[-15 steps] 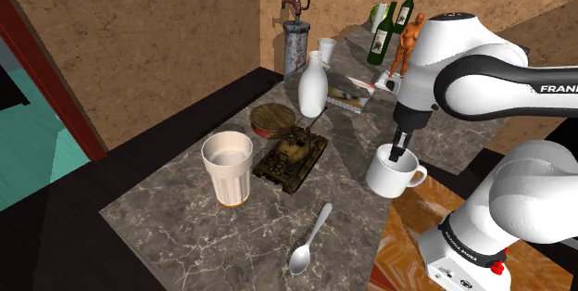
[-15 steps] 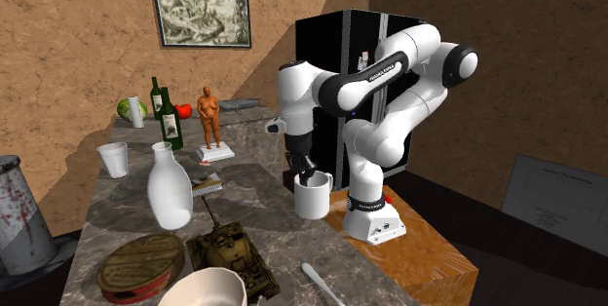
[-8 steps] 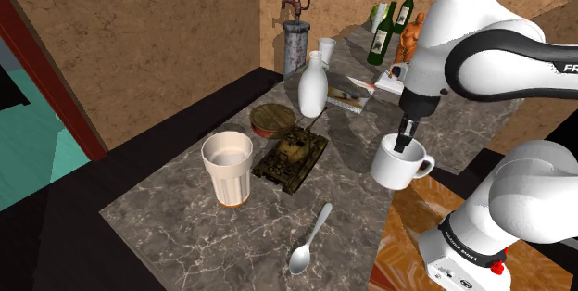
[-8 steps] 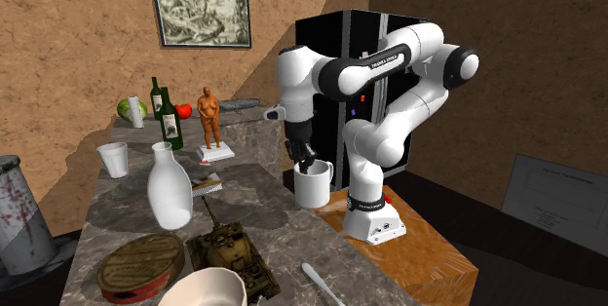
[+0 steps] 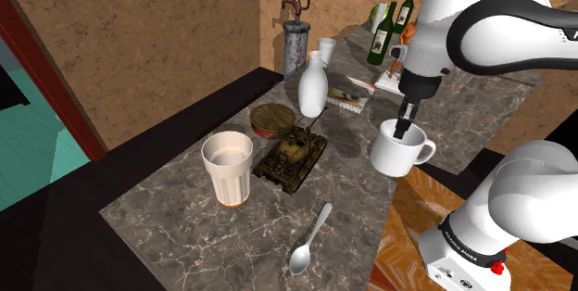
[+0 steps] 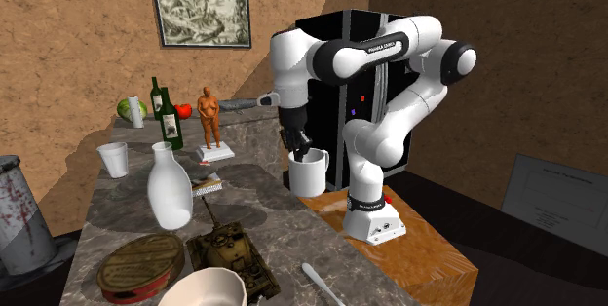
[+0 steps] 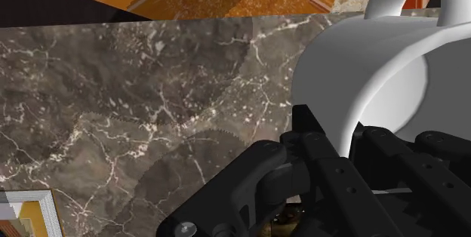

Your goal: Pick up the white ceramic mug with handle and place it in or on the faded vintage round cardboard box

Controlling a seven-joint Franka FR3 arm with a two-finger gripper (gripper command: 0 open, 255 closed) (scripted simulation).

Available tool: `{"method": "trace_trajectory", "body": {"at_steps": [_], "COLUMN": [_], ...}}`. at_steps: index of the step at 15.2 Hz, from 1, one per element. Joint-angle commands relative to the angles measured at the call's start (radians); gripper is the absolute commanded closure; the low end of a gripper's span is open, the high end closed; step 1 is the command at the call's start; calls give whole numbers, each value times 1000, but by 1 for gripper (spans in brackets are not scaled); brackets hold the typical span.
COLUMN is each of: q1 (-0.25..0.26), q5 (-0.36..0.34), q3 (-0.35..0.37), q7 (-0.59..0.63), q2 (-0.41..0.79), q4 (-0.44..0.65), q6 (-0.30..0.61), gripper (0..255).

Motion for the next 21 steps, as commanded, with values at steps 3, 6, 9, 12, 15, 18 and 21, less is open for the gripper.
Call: {"method": "trace_trajectory", "body": {"at_steps": [3,6,9,12,15,18,21], "q1": [-16,-27,-37,-45,-51,-54,-53], "q5": [-5,-12,-22,-35,-51,-70,-91], "q3": [11,21,31,41,49,57,62], "q7": [5,12,23,35,49,64,78], "q2": [185,324,455,581,703,823,944], "q4": [111,207,313,427,549,682,828], "q6": [75,117,143,155,153,139,113], "gripper": [255,255,255,255,255,255,255]}}
